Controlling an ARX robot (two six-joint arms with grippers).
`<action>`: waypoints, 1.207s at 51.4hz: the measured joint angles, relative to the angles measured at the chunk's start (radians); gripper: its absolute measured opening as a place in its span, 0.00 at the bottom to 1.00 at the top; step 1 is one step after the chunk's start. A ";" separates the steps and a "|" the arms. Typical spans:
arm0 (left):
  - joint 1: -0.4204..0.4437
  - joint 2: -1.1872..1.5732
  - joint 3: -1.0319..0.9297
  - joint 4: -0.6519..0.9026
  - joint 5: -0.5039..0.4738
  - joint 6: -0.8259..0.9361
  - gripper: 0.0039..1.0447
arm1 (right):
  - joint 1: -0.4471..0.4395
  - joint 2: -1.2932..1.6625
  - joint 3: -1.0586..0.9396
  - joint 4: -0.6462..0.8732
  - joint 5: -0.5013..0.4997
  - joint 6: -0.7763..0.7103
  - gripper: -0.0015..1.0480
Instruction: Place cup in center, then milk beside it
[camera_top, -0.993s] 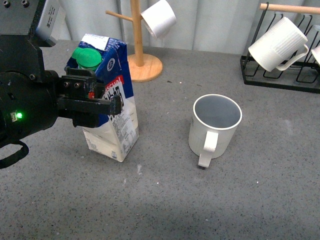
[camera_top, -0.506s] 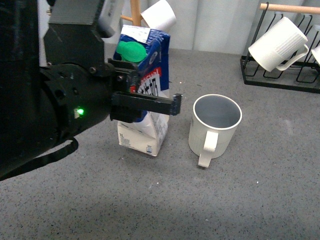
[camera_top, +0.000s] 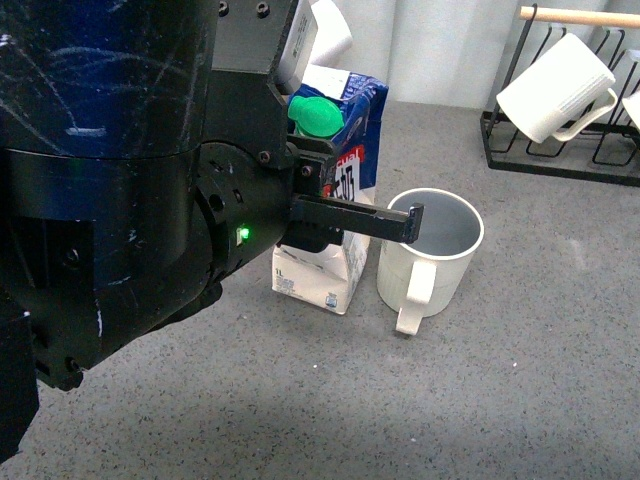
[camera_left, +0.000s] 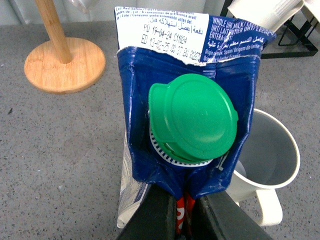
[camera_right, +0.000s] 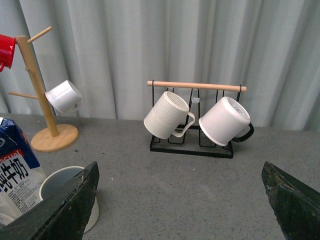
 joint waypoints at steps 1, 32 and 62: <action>-0.003 0.002 0.003 0.000 -0.006 -0.002 0.04 | 0.000 0.000 0.000 0.000 0.000 0.000 0.91; 0.026 -0.122 0.021 -0.018 -0.027 -0.019 0.95 | 0.000 0.000 0.000 0.000 0.000 0.000 0.91; 0.398 -0.219 -0.179 0.278 0.007 0.107 0.70 | 0.000 0.000 0.000 0.000 0.000 0.000 0.91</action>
